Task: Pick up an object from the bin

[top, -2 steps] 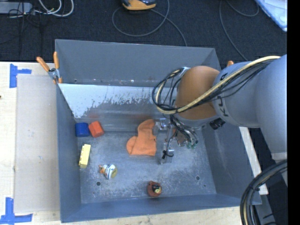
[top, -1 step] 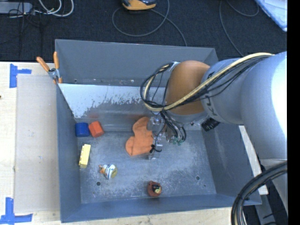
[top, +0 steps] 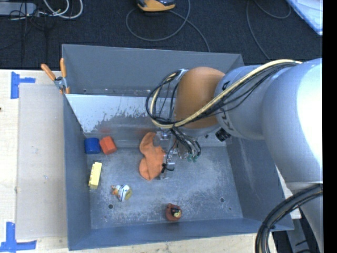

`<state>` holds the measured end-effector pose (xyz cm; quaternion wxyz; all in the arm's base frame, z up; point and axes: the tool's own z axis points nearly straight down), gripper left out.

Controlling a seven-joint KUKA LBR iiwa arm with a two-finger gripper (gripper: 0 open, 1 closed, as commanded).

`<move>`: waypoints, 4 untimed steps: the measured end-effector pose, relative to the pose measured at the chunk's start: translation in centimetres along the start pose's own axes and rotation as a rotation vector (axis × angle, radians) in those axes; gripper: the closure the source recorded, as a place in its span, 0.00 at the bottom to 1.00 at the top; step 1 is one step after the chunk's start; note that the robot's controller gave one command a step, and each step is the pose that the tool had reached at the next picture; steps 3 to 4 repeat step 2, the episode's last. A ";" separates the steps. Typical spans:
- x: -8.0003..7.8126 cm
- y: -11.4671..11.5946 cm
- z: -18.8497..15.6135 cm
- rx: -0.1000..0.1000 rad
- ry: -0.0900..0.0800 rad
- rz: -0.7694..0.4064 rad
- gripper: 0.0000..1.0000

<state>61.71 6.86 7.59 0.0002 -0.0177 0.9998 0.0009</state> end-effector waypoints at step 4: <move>0.5 1.7 0.5 -0.001 -0.003 -0.469 1.00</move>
Offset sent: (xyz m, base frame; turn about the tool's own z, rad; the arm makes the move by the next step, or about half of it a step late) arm -0.0062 0.0162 -0.0059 -0.4698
